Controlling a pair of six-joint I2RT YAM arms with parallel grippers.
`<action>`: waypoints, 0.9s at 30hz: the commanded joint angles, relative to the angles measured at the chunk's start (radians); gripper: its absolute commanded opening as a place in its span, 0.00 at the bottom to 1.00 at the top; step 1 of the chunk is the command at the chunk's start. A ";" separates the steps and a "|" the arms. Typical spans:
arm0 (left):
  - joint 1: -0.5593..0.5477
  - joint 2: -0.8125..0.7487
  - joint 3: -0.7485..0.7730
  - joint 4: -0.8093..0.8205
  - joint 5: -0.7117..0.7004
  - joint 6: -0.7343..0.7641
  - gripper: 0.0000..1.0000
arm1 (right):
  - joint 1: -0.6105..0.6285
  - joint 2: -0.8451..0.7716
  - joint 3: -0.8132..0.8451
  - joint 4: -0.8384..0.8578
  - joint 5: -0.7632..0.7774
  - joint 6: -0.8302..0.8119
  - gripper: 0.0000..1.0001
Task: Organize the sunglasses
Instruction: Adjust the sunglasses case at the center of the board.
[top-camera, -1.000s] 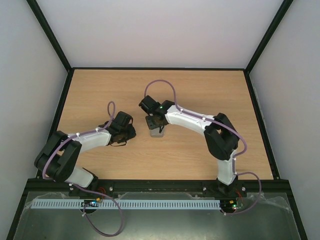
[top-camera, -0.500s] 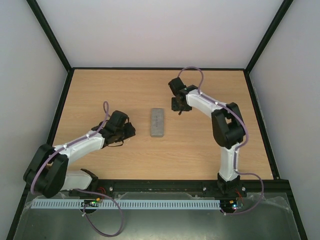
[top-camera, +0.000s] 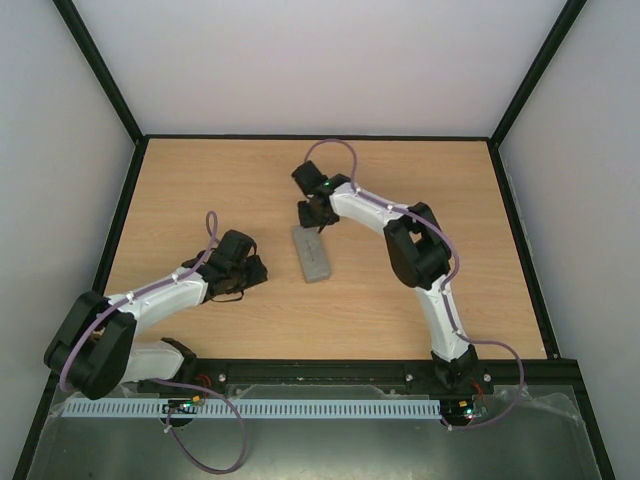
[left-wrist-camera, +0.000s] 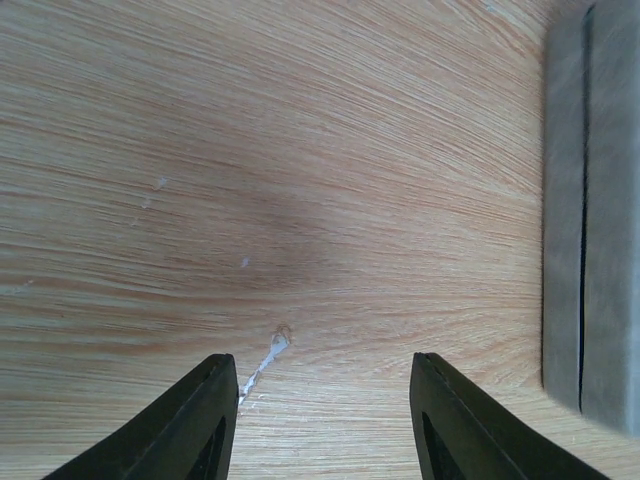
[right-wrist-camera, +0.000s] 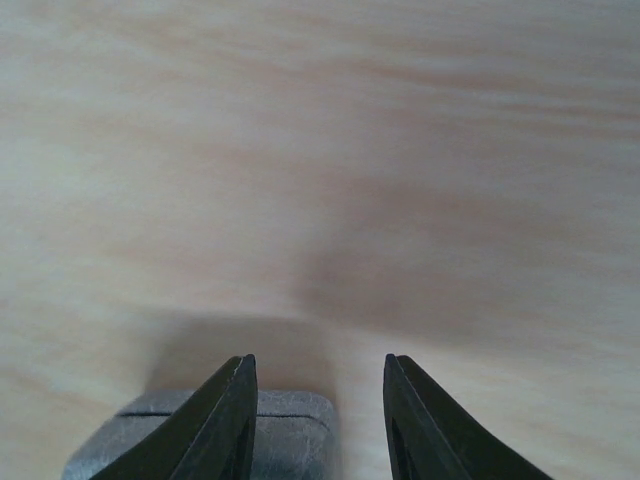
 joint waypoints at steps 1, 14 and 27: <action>-0.003 -0.009 -0.016 -0.014 -0.003 -0.002 0.49 | 0.094 -0.015 -0.038 -0.008 -0.052 -0.041 0.36; -0.005 -0.136 -0.071 -0.071 -0.014 -0.038 0.48 | 0.138 -0.340 -0.295 0.043 -0.002 -0.087 0.36; -0.005 -0.226 -0.019 -0.149 -0.051 -0.042 0.49 | 0.398 -0.722 -0.790 0.162 -0.074 0.169 0.39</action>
